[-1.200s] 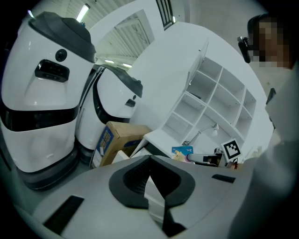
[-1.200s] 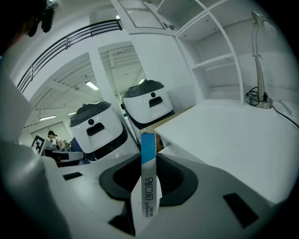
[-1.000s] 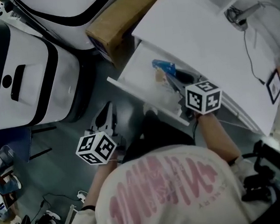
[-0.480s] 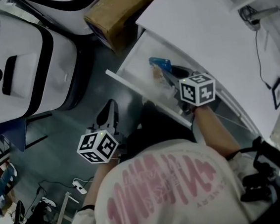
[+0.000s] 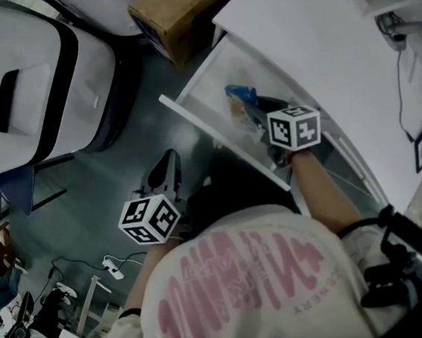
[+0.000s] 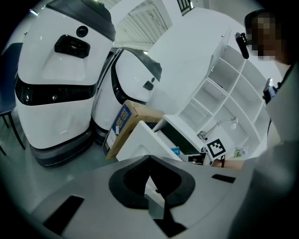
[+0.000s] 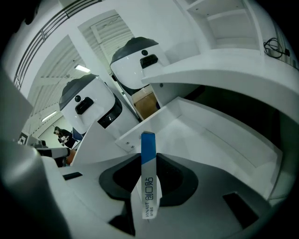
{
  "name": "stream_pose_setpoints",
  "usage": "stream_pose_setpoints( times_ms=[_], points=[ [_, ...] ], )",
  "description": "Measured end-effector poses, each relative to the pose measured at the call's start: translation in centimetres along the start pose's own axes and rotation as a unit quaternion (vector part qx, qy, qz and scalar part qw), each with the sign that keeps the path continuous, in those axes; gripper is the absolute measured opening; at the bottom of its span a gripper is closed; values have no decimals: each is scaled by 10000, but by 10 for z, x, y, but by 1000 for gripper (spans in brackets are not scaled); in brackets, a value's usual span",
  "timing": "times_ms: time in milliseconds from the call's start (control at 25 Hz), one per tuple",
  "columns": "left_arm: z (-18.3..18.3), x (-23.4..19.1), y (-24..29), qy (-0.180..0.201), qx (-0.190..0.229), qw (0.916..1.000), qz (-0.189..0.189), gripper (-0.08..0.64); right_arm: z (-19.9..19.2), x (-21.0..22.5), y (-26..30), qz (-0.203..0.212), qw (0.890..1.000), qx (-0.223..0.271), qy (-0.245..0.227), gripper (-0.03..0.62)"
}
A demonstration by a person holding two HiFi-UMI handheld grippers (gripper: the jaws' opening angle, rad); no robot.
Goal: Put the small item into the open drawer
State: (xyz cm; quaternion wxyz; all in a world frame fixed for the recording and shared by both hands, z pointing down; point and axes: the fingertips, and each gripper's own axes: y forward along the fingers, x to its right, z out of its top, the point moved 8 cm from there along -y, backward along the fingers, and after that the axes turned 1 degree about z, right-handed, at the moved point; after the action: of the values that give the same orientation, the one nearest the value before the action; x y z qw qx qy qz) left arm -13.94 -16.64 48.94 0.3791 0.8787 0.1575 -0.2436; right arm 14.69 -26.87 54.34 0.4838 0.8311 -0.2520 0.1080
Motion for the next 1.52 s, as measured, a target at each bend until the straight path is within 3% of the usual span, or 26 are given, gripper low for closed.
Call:
stream_pose_setpoints(
  times_ms=[440,760,1160,1520],
  points=[
    [-3,0,-1,-24,8,10000,96,29,-21,16,17,2,9991,-267,325,109],
    [-6,0,-6,23,-9,9998,191,29,-27,29,24,136,9962,-215,831,109],
    [-9,-5,-5,-59,-1,9998,193,29,-31,24,35,-205,9975,-665,113,123],
    [-11,-10,-8,-123,35,9997,228,29,-38,31,39,-254,9969,-728,163,133]
  ],
)
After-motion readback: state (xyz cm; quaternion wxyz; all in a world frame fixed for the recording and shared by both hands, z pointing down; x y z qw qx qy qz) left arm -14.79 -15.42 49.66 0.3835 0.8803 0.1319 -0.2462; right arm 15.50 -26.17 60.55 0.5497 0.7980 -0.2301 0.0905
